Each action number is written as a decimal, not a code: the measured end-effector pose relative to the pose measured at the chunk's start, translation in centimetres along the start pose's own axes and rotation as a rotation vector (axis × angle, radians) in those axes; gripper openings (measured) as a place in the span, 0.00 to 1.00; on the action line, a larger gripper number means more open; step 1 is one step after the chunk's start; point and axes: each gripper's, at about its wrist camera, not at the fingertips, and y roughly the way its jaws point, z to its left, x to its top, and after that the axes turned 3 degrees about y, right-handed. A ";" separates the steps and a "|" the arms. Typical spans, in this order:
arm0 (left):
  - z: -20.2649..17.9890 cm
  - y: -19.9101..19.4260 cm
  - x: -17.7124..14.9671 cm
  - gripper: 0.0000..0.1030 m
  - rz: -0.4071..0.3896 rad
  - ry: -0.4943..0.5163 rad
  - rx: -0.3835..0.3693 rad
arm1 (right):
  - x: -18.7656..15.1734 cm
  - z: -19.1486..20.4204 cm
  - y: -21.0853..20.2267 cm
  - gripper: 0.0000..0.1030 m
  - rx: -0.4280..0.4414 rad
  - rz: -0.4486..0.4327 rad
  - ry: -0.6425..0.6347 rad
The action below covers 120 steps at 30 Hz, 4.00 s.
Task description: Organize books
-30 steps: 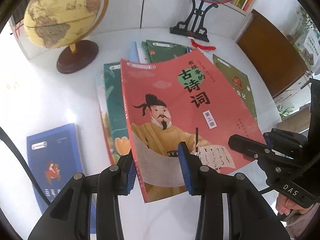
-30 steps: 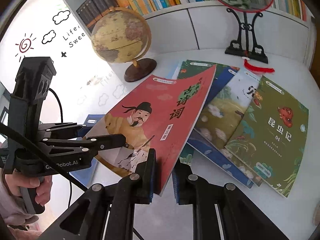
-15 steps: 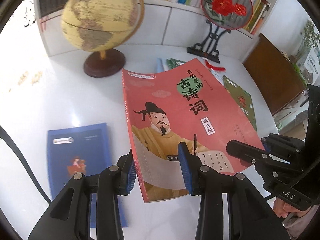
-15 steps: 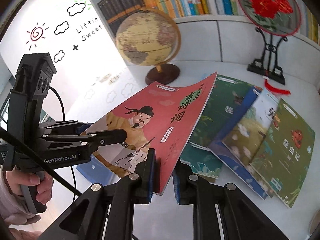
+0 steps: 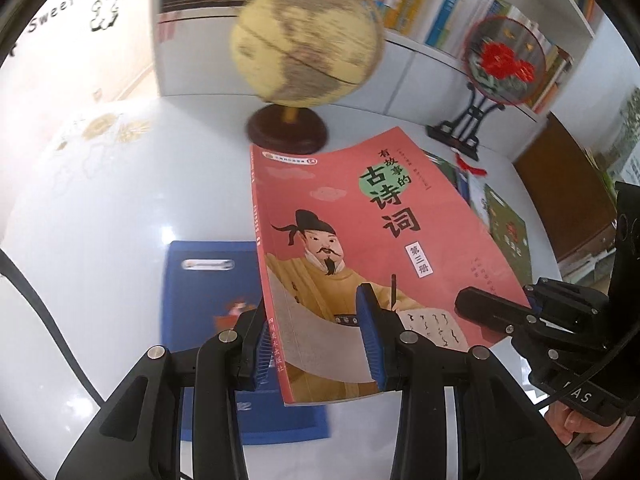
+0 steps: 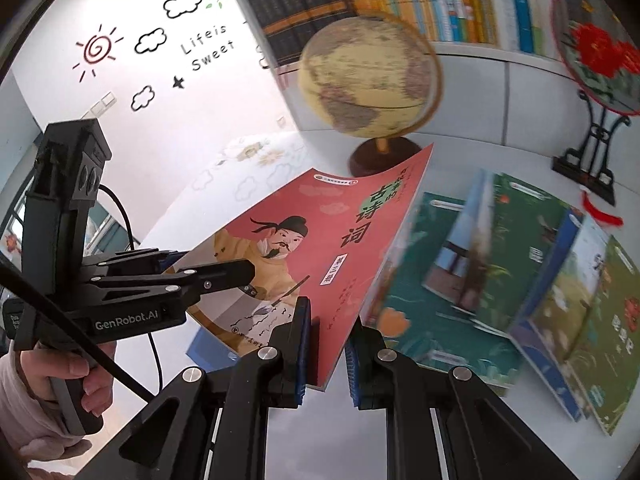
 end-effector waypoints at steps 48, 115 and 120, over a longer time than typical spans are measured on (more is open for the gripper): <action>11.3 5.0 -9.6 0.41 0.263 -0.187 0.085 | -4.8 5.7 13.8 0.49 0.016 0.511 0.124; -24.0 16.1 1.9 0.41 0.372 0.398 0.087 | -10.0 -28.0 -5.6 0.52 -0.140 0.087 0.739; -28.4 18.5 3.4 0.42 0.357 0.442 0.066 | -10.2 -31.0 -6.3 0.52 -0.186 0.067 0.706</action>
